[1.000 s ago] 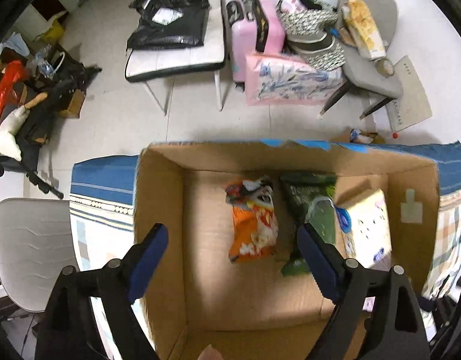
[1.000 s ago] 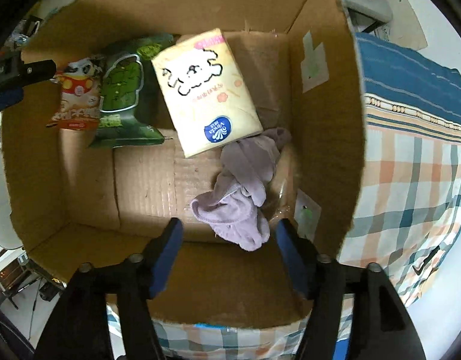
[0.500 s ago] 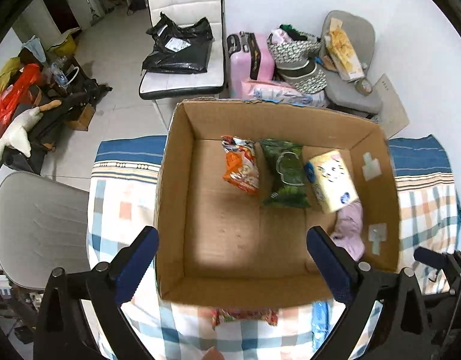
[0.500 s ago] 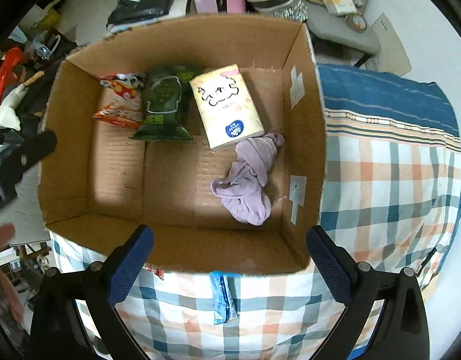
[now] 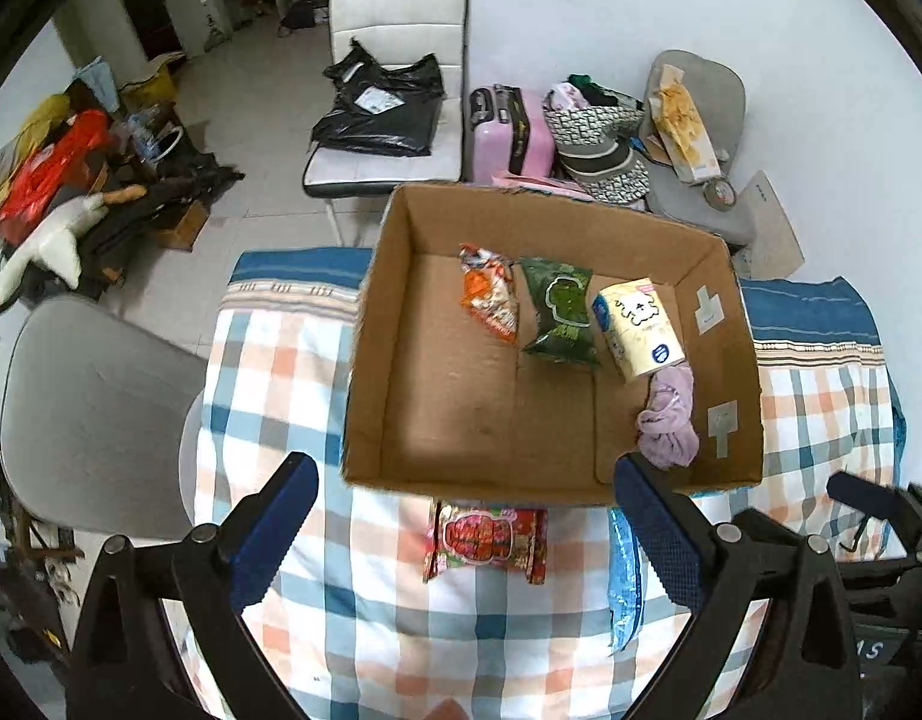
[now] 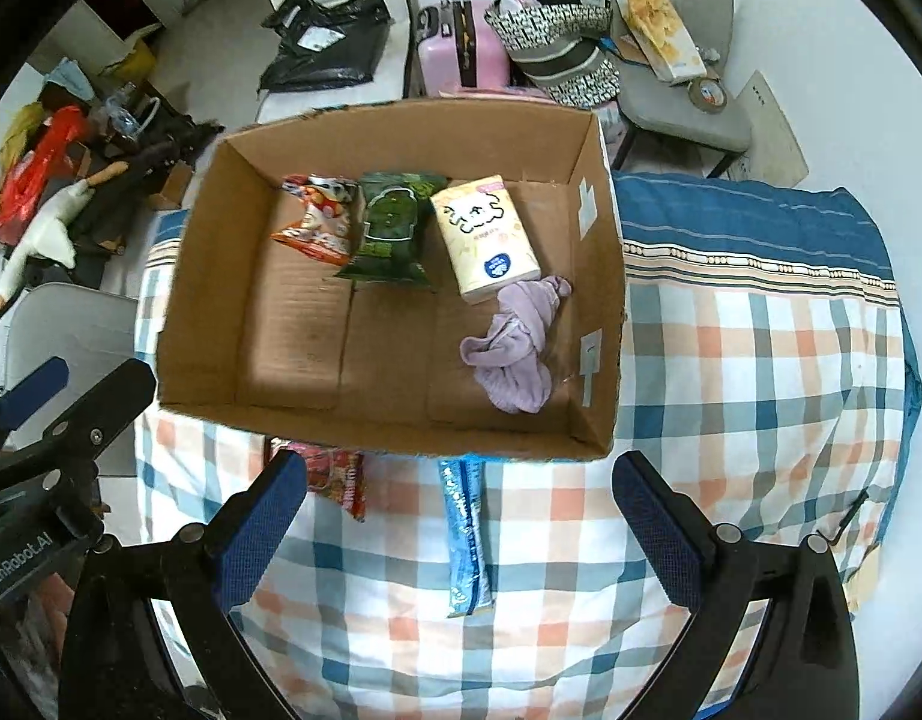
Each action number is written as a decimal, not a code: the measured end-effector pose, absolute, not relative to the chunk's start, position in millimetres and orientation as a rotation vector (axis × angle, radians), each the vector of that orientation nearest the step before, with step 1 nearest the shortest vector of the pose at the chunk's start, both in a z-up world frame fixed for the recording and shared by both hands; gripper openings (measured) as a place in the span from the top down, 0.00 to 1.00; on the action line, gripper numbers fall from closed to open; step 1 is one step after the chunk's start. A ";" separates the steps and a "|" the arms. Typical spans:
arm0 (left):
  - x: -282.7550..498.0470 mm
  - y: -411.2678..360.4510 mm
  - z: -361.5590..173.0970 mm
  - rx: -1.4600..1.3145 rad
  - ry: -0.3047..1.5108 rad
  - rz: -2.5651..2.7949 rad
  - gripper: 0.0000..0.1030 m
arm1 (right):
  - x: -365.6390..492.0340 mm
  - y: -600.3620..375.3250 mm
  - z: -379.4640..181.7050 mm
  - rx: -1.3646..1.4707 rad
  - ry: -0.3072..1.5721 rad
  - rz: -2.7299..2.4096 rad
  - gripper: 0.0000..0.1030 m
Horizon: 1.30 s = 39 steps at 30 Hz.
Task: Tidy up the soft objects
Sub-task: 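Grasp the red-green snack packet with the left tool while the right tool grasps the blue stick packet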
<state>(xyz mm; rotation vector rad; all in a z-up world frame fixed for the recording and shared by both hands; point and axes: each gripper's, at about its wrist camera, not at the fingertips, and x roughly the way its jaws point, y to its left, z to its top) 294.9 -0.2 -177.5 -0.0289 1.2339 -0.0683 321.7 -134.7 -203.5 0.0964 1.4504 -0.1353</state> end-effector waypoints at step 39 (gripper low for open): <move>196.1 67.8 -361.1 -0.223 1.643 0.186 0.02 | 200.9 -175.0 -392.2 0.244 1.739 -0.128 0.70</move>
